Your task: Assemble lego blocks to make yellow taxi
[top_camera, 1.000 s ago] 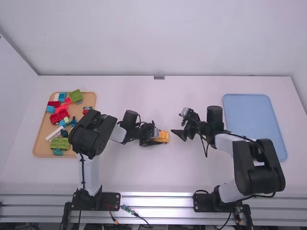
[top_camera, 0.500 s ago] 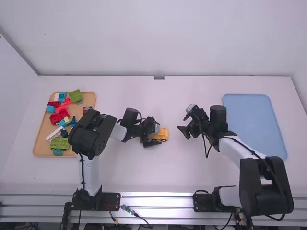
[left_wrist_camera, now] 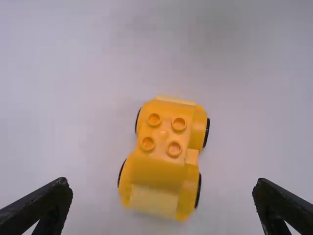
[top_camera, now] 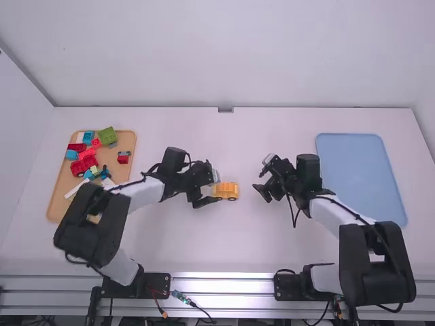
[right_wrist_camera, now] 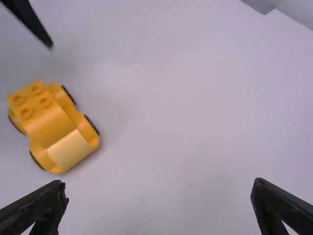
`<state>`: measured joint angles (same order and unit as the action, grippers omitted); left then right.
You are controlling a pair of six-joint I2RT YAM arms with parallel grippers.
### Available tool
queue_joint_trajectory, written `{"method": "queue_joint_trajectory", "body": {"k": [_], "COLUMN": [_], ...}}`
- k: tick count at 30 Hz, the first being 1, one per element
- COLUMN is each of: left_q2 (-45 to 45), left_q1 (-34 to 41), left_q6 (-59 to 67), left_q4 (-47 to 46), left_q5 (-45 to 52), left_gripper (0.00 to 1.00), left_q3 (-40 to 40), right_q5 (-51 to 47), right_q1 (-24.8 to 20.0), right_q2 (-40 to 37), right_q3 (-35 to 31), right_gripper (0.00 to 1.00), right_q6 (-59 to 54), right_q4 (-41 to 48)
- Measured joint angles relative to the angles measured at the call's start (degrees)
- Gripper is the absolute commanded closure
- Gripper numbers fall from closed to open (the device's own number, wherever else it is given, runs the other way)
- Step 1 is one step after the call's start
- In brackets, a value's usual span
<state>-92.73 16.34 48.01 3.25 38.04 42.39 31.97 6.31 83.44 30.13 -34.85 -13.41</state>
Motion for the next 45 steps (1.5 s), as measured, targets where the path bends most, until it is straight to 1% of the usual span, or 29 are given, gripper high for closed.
{"method": "queue_joint_trajectory", "body": {"k": [1,3,5,7,8,9,12,13,16,19,22,26,30,31,34,35,36,38,40,41,44,45], "left_q2": [1.4,6.7,8.7,11.4,11.9,12.7,13.7,13.8,13.8,13.8,13.8,13.8,13.8,13.8,13.8,13.8,13.8,13.8,13.8,13.8,13.8,13.8], "left_q1": [0.0,0.0,0.0,0.0,0.0,-0.2,-1.8,-2.3,-4.7,-7.7,-9.9,-11.8,-12.2,-12.2,-12.2,-12.2,-12.2,-12.2,-12.2,-12.2,-12.2,-12.2], "left_q6": [0.0,-0.3,-0.9,-2.3,-2.7,-3.3,-4.3,-4.6,-5.2,-5.7,-6.2,-6.7,-6.9,-7.0,-7.1,-7.1,-7.1,-7.1,-7.1,-7.1,-7.1,-7.1], "left_q4": [-1.2,-4.9,-5.6,-5.6,-5.6,-5.6,-5.6,-5.6,-5.9,-6.0,-6.1,-5.9,-4.7,-4.6,-3.8,-3.8,-3.8,-3.8,-3.6,-3.6,-3.6,-3.6], "left_q5": [-0.7,-3.6,-4.8,-6.7,-7.1,-7.7,-8.5,-8.6,-8.4,-7.3,-6.3,-4.9,-4.6,-4.6,-4.3,-4.2,-4.2,-4.2,-4.2,-4.2,-4.2,-4.2], "left_gripper": [0.01,0.01,0.01,0.01,0.01,0.01,0.01,0.01,0.01,0.01,0.01,0.01,0.01,0.01,0.01,0.01,0.01,0.01,0.01,0.01,0.01,0.01], "left_q3": [0.0,0.0,0.0,0.0,0.0,0.0,0.0,0.0,0.0,0.0,0.0,0.0,0.0,-0.1,-0.7,-1.0,-1.1,-1.3,-1.3,-1.3,-1.3,-1.3], "right_q5": [0.9,5.0,7.4,11.2,11.9,13.7,18.5,19.6,24.2,26.9,27.5,25.9,22.3,22.0,19.1,18.5,18.1,17.2,16.6,16.4,16.7,16.7], "right_q1": [-0.1,-0.4,-0.4,-0.2,-0.1,0.3,2.6,3.2,5.3,6.8,8.2,11.1,15.3,15.5,17.3,17.5,17.6,17.5,17.5,17.5,17.5,17.5], "right_q2": [0.0,0.5,2.3,7.4,8.5,11.8,20.7,22.5,29.3,32.5,33.7,34.1,34.2,34.2,34.2,34.2,34.2,34.2,34.2,34.2,34.2,34.2], "right_q3": [-0.9,-4.2,-5.1,-5.4,-5.4,-5.3,-3.5,-2.6,2.4,6.2,8.3,9.6,10.5,10.6,10.8,10.8,10.8,10.8,10.8,10.8,11.1,11.2], "right_gripper": [0.01,0.01,0.01,0.01,0.01,0.01,0.01,0.01,0.01,0.01,0.01,0.01,0.00,0.00,0.06,0.11,0.12,0.26,0.36,0.39,0.53,0.54], "right_q6": [-0.9,-3.8,-5.2,-7.3,-7.7,-8.8,-10.5,-10.8,-12.8,-13.6,-13.4,-13.2,-11.7,-11.6,-10.8,-10.7,-10.6,-10.6,-10.3,-10.4,-10.1,-10.2], "right_q4": [-0.8,-5.7,-9.2,-13.9,-14.5,-16.6,-19.8,-20.3,-20.6,-20.7,-20.7,-20.7,-20.9,-20.9,-21.2,-21.2,-21.2,-21.5,-21.0,-20.8,-20.5,-20.5]}}
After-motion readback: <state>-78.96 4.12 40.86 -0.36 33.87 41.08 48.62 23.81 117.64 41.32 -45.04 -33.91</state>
